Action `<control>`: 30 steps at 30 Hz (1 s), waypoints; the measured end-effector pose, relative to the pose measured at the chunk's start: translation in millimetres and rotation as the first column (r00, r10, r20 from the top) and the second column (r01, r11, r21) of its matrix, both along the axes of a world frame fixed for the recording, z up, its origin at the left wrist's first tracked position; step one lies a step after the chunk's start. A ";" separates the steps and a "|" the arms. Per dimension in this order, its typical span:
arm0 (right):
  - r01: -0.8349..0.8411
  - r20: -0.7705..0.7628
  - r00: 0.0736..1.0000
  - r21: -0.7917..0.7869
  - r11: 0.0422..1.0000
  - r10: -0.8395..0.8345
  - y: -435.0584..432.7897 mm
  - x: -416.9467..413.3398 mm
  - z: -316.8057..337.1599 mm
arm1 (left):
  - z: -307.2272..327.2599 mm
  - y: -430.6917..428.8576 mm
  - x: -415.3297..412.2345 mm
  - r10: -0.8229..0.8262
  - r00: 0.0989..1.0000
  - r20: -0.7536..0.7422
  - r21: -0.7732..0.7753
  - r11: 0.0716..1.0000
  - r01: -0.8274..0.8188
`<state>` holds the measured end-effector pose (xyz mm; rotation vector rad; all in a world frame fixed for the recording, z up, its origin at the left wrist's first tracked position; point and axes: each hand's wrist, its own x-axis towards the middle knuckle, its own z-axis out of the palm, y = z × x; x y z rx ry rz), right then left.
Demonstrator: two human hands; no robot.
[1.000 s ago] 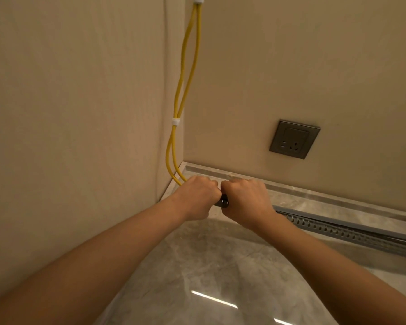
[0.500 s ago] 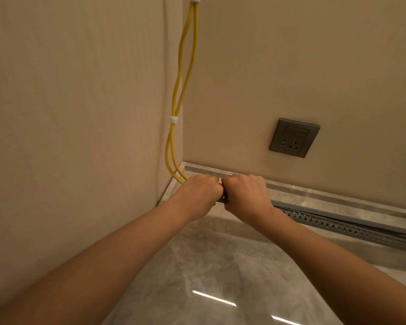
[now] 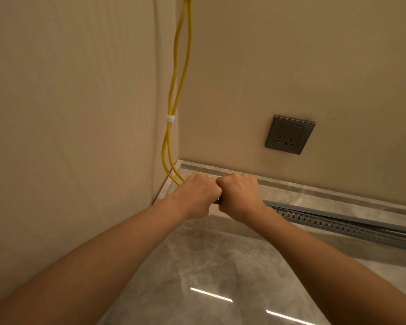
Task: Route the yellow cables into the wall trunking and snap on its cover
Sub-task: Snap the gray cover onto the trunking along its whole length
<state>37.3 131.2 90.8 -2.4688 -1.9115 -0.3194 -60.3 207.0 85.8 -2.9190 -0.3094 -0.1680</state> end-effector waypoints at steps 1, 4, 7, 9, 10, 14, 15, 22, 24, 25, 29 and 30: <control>0.005 -0.001 1.000 0.001 1.000 -0.005 -0.2 -0.1 -0.6 | -0.4 -0.3 -0.1 0.002 1.000 -0.003 0.005 1.000 -0.002; 0.015 -0.007 1.000 0.005 1.000 -0.015 -0.9 -0.7 -3.7 | -2.3 -1.6 -0.7 0.010 1.000 -0.021 0.011 1.000 -0.009; 0.021 -0.006 1.000 0.018 1.000 -0.020 -1.1 -0.4 -7.4 | -3.2 -0.8 -1.1 0.013 0.999 -0.029 0.006 1.000 -0.013; 0.009 0.002 1.000 0.023 1.000 -0.009 -0.8 0.8 -8.9 | -3.4 1.6 -0.8 0.010 1.000 -0.027 0.004 1.000 -0.010; -0.003 0.005 1.000 0.030 1.000 0.003 -1.3 1.7 -10.0 | -3.0 3.0 -1.1 0.004 1.000 -0.022 0.006 1.000 -0.004; -0.078 -0.003 0.997 0.103 0.992 0.079 -10.6 9.8 -18.2 | -3.1 8.0 -2.5 -0.029 1.000 -0.004 0.067 0.997 0.029; -0.097 -0.003 0.995 0.110 0.989 0.098 -14.2 12.8 -20.3 | -3.6 8.8 -3.3 -0.036 0.999 -0.002 0.093 0.995 0.036; -0.041 -0.055 0.997 0.080 0.996 0.045 -39.9 43.6 -32.9 | -12.6 13.4 -6.5 -0.027 1.000 -0.014 0.117 0.993 0.029; -0.018 -0.059 0.998 0.087 0.996 0.023 -47.0 50.3 -35.1 | -14.6 15.1 -6.2 -0.028 1.000 -0.005 0.115 0.993 0.029; -0.005 -0.058 0.998 0.090 0.996 0.011 -50.1 53.4 -35.5 | -15.2 16.2 -5.5 -0.020 1.000 -0.003 0.111 0.994 0.020; 0.064 -0.059 0.997 0.110 0.992 -0.057 -59.0 62.1 -35.9 | -17.5 21.5 -2.7 0.020 1.000 0.006 0.067 0.998 -0.020; 0.078 -0.060 0.996 0.113 0.991 -0.072 -59.9 63.1 -36.1 | -17.3 22.7 -2.0 0.022 1.000 0.021 0.058 0.998 -0.023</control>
